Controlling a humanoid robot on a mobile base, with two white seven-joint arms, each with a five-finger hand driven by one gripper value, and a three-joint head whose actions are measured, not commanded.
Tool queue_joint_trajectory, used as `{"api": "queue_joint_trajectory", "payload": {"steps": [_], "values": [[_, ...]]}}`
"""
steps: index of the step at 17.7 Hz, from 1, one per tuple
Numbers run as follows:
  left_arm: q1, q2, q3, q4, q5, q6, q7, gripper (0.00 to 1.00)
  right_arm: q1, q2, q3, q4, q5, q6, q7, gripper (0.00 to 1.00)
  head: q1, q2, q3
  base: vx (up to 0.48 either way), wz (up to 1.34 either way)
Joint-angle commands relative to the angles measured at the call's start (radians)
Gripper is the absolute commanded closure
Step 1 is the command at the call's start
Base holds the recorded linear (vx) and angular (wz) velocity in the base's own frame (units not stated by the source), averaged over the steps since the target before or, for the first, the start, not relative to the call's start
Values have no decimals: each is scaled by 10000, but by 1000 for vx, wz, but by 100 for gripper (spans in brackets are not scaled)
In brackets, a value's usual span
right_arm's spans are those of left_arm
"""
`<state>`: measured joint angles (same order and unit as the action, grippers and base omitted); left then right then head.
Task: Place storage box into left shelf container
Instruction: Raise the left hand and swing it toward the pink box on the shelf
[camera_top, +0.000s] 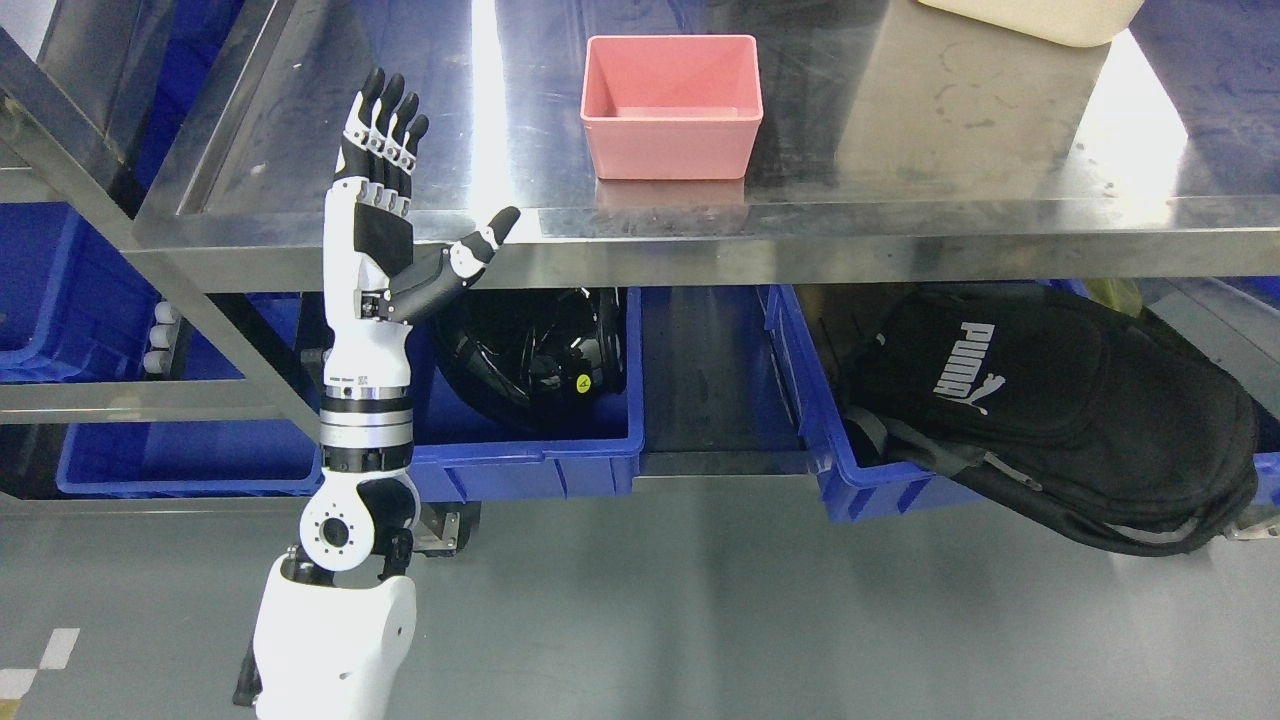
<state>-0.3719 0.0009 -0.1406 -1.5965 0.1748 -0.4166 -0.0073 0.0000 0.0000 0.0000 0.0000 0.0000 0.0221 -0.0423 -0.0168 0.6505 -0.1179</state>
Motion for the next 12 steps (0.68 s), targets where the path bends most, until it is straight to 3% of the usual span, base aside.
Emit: {"api": "queue_joint_trajectory", "payload": {"steps": [1, 3, 7, 9, 12], "values": [[8, 166, 376, -4, 0, -53, -49, 0, 93, -175, -46, -175, 15, -6, -7, 0, 0, 0, 0, 0, 0], [-343, 166, 942, -4, 0, -37, -445, 0, 93, -175, -46, -175, 15, -6, -7, 0, 0, 0, 0, 0, 0], [-1860, 265, 2309, 73, -46, 467, -3111, 0, 93, -175, -46, -175, 15, -6, -7, 0, 0, -1, 0, 0, 0], [-2948, 1122, 2495, 469, -61, 1217, -4674, 0, 93, -175, -46, -175, 15, -6, -7, 0, 0, -1, 0, 0, 0], [-4346, 2487, 2373, 1450, -411, 1374, -6807, 0, 93, -175, -46, -175, 15, -6, -7, 0, 0, -2, 0, 0, 0]]}}
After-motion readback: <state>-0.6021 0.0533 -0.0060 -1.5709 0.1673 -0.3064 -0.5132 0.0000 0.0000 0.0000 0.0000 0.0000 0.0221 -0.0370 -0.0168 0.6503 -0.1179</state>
